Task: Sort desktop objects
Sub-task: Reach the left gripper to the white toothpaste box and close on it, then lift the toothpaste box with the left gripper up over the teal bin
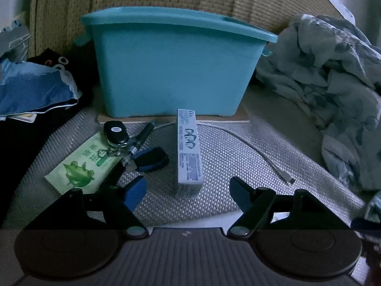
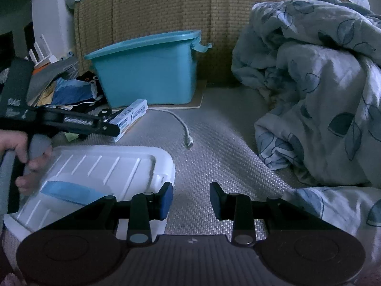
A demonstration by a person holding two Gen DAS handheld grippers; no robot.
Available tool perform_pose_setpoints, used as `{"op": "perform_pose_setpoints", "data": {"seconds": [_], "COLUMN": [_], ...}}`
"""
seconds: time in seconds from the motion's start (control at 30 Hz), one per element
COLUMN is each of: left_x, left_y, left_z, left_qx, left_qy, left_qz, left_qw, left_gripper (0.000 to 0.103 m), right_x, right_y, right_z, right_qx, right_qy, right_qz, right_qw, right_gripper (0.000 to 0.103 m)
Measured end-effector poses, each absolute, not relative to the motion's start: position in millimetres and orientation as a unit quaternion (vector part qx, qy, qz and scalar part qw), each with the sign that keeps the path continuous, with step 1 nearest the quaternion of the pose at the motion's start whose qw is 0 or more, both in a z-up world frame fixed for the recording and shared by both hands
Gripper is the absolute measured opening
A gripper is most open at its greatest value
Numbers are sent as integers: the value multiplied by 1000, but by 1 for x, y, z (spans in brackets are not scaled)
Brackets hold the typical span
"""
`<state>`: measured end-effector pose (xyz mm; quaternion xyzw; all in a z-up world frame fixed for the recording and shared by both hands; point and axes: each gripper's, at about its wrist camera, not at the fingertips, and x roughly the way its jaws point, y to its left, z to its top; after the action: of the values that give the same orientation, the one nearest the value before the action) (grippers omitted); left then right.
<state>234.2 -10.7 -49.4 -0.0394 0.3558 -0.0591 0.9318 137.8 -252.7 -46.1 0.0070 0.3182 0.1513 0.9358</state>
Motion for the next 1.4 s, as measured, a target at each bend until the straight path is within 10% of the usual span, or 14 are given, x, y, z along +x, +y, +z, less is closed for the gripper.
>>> {"op": "perform_pose_setpoints", "data": {"seconds": [0.3, 0.53, 1.4], "left_x": [252, 261, 225], "left_y": [-18, -23, -6], "left_z": [-57, -58, 19], "left_qx": [-31, -14, -10], "left_qy": [369, 380, 297], "left_qz": [-41, -40, -55], "left_qw": [928, 924, 953], "left_gripper": [65, 27, 27], "right_x": [140, 140, 141], "right_y": [-255, -255, -253], "right_z": [-48, -49, -51], "right_qx": [17, 20, 13], "right_qy": [325, 328, 332], "right_qz": [152, 152, 154], "right_qw": [933, 932, 930], "right_gripper": [38, 38, 38]}}
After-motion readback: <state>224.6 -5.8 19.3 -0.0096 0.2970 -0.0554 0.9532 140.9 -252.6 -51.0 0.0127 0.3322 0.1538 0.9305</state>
